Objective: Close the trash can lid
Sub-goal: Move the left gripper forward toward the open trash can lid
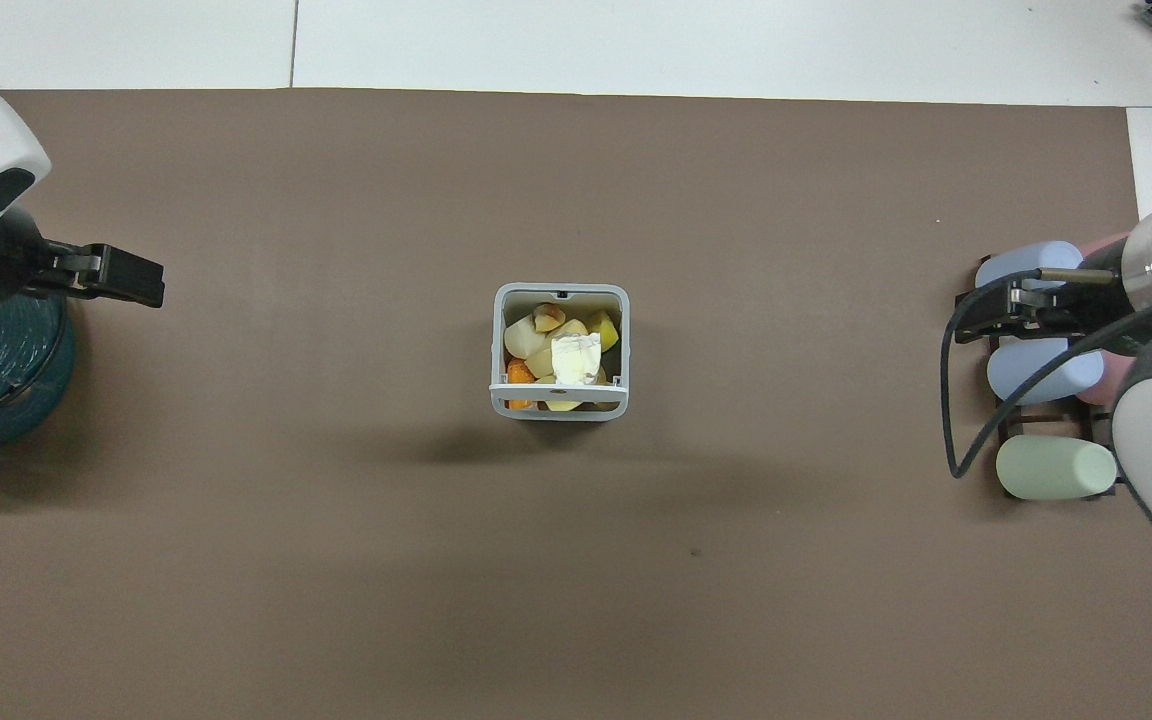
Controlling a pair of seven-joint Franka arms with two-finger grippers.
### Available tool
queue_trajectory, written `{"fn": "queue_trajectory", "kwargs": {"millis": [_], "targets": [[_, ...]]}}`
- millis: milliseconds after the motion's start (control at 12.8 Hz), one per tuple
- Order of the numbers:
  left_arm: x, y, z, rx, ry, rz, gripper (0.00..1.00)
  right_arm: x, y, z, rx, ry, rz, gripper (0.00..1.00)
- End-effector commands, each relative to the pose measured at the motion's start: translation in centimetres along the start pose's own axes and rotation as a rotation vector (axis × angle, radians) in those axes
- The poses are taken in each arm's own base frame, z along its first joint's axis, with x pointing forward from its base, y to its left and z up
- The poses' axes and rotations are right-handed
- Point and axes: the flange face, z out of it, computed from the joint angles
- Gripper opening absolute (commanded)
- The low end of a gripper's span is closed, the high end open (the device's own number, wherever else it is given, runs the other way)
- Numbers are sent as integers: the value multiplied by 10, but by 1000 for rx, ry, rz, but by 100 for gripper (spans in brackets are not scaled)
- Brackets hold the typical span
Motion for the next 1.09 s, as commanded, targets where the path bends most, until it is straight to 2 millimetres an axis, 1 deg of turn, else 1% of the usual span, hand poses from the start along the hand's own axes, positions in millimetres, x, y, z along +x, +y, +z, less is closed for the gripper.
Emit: {"fn": "queue_trajectory", "kwargs": {"millis": [0,78,234,312,390,468,623,701,779,857,935,1013], "targets": [[-6,5,-1,-4,5,13,100,-6,4,0,22,-2,-13,100],[-7,9,-1,-5,3,13,100,-6,4,0,22,-2,-13,100],[-9,26,2,-6,-6,31,100,-6,4,0,22,-2,-13,100],[-13,47,4,-8,-10,42,100,-6,4,0,22,-2,-13,100],[-18,59,10,-7,-14,21,100,-6,4,0,22,-2,-13,100],[-26,82,15,-9,-10,16,100,-6,4,0,22,-2,-13,100],[-47,123,33,-9,-7,11,100,-6,4,0,22,-2,-13,100],[-59,141,43,-9,-9,1,86,-6,4,0,22,-2,-13,100],[-73,159,51,-11,-10,-23,66,-6,4,0,22,-2,-13,100],[-86,177,60,-25,-11,-67,51,-6,4,0,22,-2,-13,100],[-95,190,67,-44,-7,-129,40,-6,4,0,22,-2,-13,100],[-101,205,70,-60,9,-189,33,-6,4,0,22,-2,-13,100]]}}
